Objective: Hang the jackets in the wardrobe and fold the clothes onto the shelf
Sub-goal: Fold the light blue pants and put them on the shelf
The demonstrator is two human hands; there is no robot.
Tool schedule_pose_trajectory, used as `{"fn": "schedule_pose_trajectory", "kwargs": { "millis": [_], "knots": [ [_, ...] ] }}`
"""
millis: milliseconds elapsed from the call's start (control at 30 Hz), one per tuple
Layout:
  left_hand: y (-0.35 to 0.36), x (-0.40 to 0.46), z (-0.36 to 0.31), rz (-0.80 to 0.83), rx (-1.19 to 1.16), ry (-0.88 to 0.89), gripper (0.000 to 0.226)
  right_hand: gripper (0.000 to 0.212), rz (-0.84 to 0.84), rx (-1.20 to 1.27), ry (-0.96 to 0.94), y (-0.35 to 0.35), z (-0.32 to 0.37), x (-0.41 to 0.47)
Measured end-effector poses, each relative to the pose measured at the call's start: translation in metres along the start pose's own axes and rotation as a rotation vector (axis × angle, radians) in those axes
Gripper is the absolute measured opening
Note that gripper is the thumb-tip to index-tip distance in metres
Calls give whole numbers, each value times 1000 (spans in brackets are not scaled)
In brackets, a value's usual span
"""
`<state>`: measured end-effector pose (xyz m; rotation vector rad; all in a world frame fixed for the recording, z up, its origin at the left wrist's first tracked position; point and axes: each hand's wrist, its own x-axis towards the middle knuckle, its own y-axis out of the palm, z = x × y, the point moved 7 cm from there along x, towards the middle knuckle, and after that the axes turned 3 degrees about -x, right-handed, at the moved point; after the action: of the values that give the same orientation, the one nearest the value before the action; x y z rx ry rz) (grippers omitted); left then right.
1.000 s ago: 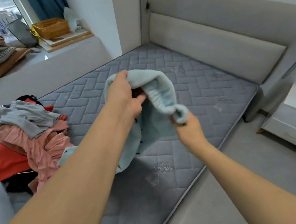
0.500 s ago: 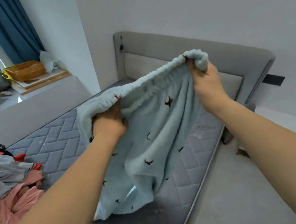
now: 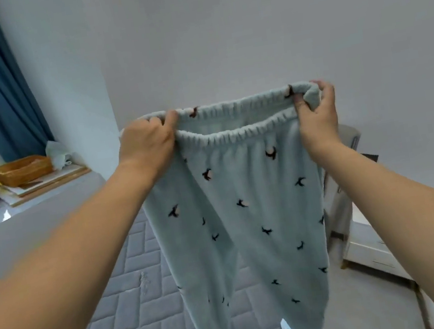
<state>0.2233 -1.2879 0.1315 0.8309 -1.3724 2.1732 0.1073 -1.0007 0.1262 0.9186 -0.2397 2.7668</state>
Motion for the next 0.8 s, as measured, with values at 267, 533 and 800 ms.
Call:
{"fn": "schedule_pose_trajectory", "kwargs": {
  "millis": [267,533,800],
  "knots": [
    [11,-73,106,184,-61,-523,21,57,970,-495,-593,83,80,-113],
    [-24,-48,136,-77,-381,-781,44,21,760,87,-242,87,88,-94],
    [98,22,47,151,-315,-591,48,32,549,422,279,89,-74,-55]
  ]
}}
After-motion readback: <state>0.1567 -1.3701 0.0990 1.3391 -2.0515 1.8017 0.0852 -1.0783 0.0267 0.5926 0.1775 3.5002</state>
